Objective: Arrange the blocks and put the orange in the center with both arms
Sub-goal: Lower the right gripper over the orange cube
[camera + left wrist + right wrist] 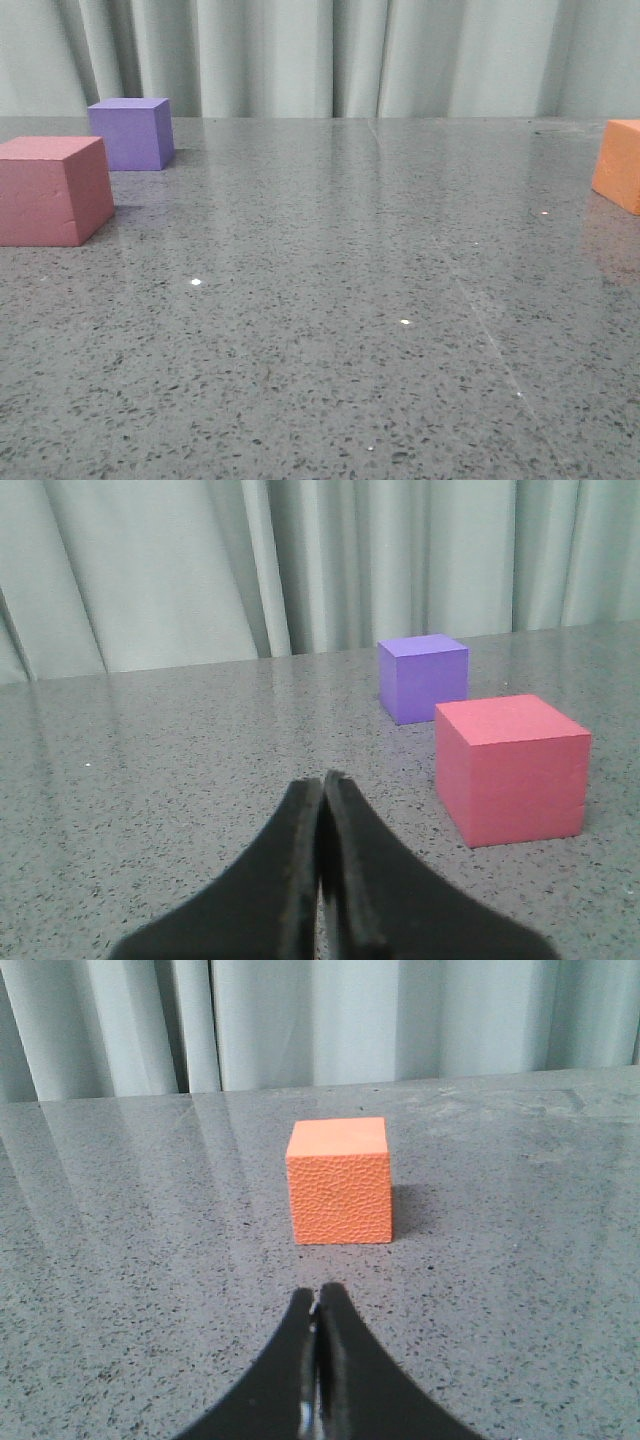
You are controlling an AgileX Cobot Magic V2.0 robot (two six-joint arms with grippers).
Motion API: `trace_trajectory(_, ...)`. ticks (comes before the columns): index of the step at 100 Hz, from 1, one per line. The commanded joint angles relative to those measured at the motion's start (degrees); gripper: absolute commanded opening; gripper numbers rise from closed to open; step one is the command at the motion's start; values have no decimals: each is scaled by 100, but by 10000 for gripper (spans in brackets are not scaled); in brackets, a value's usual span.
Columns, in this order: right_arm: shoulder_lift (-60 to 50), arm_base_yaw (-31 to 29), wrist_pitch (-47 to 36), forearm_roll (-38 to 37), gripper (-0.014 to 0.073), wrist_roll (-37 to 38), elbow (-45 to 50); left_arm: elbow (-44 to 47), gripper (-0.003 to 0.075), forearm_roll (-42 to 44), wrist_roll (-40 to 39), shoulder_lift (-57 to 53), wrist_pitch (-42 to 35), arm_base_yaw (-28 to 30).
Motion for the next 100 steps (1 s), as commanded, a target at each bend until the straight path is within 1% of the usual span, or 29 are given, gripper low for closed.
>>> trace_trajectory(1, -109, -37, -460, 8, -60, -40, -80, 321, -19, -49, -34, -183, -456, 10)
trace_trajectory(64, -109, -37, -474, 8, -60, -40, -80, 321, -19, -49, -34, -183, -456, 10)
trace_trajectory(72, -109, -37, -885, 8, -60, -40, -85, 321, -19, -49, -34, -183, -456, 10)
trace_trajectory(78, -104, -37, -1023, 8, -60, -40, -125, 321, -19, -49, -34, -183, -456, 10)
trace_trajectory(83, -83, -37, -868, 8, -60, -34, -265, 321, -19, -49, -34, -183, -456, 10)
trace_trajectory(89, 8, -37, -390, 8, -60, -26, -542, 321, -19, -49, -34, -183, -456, 10)
trace_trajectory(100, 554, -37, 355, 28, -60, 80, -1287, 321, -19, -49, -34, -183, -456, 10)
